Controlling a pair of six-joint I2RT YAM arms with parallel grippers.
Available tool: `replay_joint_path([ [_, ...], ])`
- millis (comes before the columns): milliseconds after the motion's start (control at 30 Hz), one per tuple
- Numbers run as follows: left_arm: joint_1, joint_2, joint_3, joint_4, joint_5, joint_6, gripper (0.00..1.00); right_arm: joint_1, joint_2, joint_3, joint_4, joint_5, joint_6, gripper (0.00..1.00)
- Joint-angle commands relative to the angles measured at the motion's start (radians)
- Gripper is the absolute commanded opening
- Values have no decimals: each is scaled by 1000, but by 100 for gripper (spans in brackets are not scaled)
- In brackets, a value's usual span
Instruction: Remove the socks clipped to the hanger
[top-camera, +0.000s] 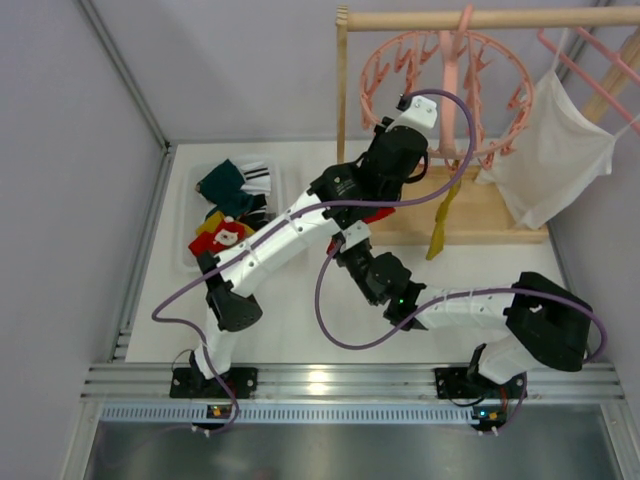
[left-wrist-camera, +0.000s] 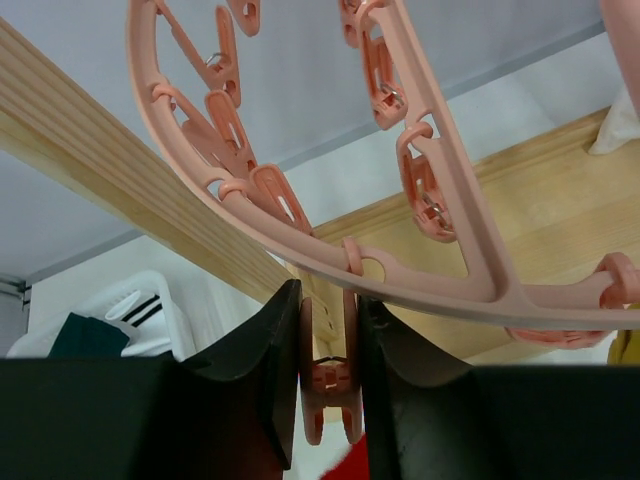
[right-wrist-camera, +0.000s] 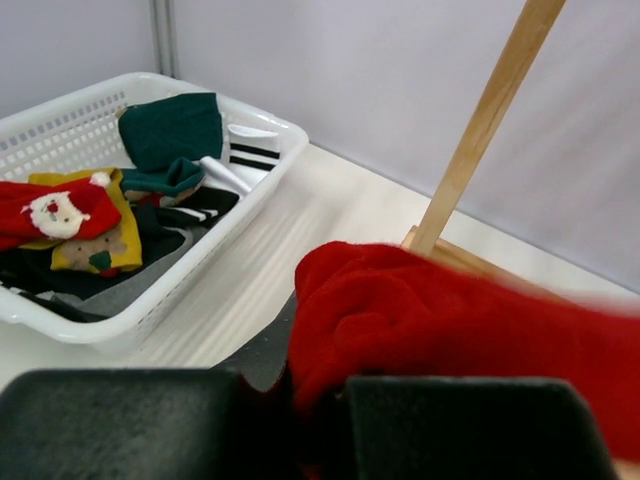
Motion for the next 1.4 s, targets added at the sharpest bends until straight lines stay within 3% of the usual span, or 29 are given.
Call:
replay_joint_path([
  [0,14,3,49,32,-24,6,24,26,-41,-25,59,-2,-4,0],
  [133,14,-10,38,30,-8,-14,22,29,-86,-82,62,-2,26,0],
  [167,14,-17,12,32,1,-14,34,31,-113,-99,60,-8,50,0],
  [267,14,-57,-38,30,28,-60,56,32,-193,-177,39,-80,118,0],
  [467,14,-171,-105,30,7,-120,74,32,-375,-310,-135,-179,256,0],
  [567,12,-258,-176,30,-22,-149,89,31,-435,-338,-202,-177,328,0],
  [600,14,-286,-234,30,-33,-171,98,29,-442,-332,-230,-179,334,0],
  [700,14,-416,-350,27,-65,-207,98,20,-442,-299,-319,-203,349,0],
  [833,12,-614,-642,26,-122,-296,98,1,-402,-240,-360,-274,375,0],
  [933,14,-786,-854,21,-148,-370,98,-23,-330,-164,-376,-367,382,0],
  [1033,18,-950,-971,-35,-189,-456,98,-26,-227,-52,-403,-438,359,0],
  [1233,57,-1183,-1122,-204,-264,-580,98,-52,73,285,-504,-591,343,0],
  [1367,69,-1322,-1171,-256,-307,-605,98,-66,341,609,-567,-642,329,0],
])
